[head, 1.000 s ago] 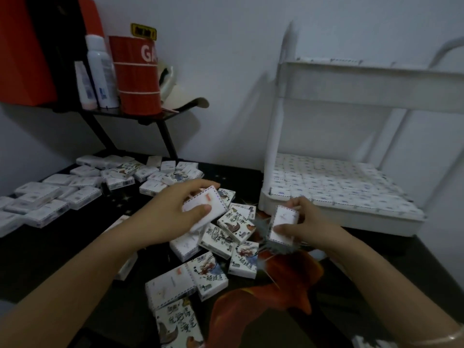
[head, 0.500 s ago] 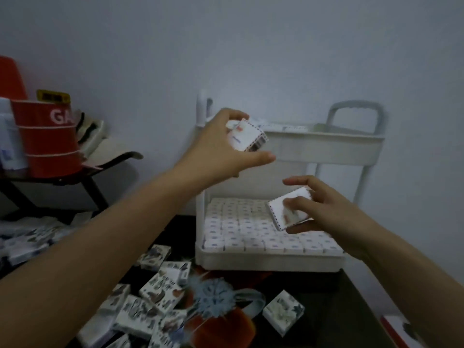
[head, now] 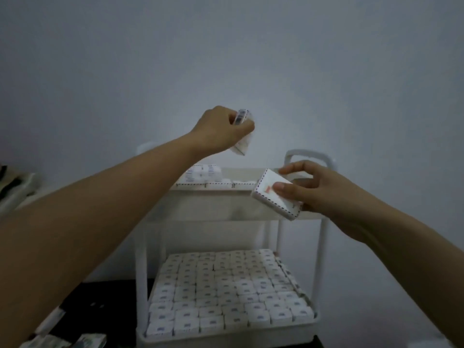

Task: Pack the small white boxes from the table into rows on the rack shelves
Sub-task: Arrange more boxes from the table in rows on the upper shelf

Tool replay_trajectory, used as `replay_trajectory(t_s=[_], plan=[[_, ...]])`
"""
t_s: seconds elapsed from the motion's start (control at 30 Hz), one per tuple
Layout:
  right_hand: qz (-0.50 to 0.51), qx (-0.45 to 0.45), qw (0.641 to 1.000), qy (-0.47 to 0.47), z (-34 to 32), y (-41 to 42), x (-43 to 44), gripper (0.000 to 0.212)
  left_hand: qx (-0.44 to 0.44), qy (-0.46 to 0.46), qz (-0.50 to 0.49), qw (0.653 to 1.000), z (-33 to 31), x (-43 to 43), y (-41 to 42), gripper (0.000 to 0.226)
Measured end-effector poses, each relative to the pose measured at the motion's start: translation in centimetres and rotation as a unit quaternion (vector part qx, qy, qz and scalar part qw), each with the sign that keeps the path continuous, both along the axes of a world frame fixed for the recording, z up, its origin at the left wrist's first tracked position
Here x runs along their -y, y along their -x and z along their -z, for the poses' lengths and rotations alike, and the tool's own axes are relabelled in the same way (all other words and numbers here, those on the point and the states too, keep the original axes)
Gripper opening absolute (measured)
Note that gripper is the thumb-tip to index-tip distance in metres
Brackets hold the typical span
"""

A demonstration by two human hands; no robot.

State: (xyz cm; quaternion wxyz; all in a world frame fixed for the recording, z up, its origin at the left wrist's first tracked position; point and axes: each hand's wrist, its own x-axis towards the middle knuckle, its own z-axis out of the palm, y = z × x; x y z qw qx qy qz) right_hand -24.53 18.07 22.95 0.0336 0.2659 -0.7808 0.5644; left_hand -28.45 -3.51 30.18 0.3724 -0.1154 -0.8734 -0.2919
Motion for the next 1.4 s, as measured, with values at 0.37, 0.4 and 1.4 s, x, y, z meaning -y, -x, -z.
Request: replay_trajectory(t_s=[0.37, 0.4, 1.4], plan=[[0.073, -0.064, 0.995, 0.001, -3.8, 7.0, 2.7, 0.014, 0.222, -0.009, 0.149, 0.964, 0.4, 2.6, 4.3, 0.036], [0.078, -0.065, 0.995, 0.011, -3.8, 7.6, 3.0, 0.014, 0.239, -0.002, 0.16, 0.958, 0.8, 2.8, 4.4, 0.035], [0.2, -0.139, 0.871, -0.426, -3.9, 12.1, 10.5, 0.06, 0.109, 0.044, 0.105, 0.988, 3.7, 3.8, -0.9, 0.04]])
